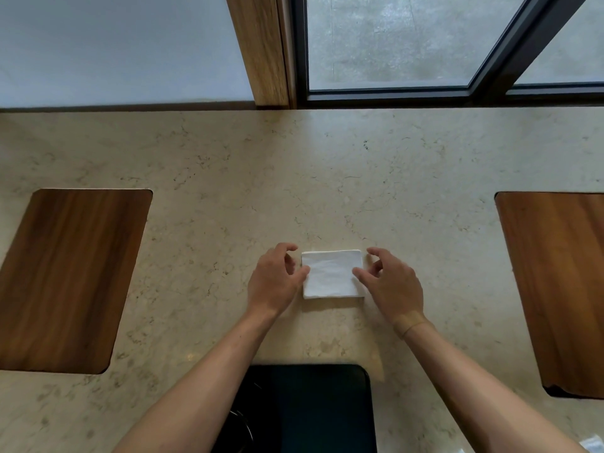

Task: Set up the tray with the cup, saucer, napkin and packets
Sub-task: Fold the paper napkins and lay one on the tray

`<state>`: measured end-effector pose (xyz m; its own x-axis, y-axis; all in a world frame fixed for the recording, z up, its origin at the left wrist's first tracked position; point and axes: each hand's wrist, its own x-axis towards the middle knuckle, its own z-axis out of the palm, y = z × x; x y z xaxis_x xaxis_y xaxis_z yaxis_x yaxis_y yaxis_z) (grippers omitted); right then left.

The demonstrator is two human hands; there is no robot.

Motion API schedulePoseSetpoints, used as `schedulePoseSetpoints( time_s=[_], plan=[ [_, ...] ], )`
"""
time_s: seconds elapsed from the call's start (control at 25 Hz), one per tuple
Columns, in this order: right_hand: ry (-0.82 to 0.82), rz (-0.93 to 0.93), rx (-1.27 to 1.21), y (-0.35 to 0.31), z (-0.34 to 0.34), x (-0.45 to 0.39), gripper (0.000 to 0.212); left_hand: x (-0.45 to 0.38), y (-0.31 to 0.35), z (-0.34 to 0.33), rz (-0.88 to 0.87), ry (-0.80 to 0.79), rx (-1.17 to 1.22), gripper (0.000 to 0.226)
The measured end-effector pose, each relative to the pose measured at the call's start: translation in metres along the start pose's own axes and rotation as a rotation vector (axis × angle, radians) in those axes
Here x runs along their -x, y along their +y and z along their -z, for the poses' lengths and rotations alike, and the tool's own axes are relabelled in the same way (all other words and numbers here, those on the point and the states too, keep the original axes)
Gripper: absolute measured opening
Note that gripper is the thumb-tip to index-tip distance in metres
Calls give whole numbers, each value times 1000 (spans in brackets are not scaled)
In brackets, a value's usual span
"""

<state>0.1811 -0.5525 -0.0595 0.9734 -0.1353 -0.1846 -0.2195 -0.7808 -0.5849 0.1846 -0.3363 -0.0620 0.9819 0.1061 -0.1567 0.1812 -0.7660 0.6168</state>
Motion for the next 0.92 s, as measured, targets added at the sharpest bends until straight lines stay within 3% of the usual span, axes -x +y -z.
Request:
schedulePoseSetpoints(
  time_s=[0.2,0.36,0.68,0.92],
  plan=[
    [-26,68,120,-5,1,-12,55,-14,1,0,-76,-36,-187,45],
    [-59,142,237,-9,0,-14,48,-19,7,-1,-100,-64,-267,35],
    [-125,112,169,-13,-5,-22,23,-24,12,-1,-74,-138,-252,24],
    [-153,62,66,-10,-11,-25,29,-21,13,1,-141,-130,-207,14]
  ],
)
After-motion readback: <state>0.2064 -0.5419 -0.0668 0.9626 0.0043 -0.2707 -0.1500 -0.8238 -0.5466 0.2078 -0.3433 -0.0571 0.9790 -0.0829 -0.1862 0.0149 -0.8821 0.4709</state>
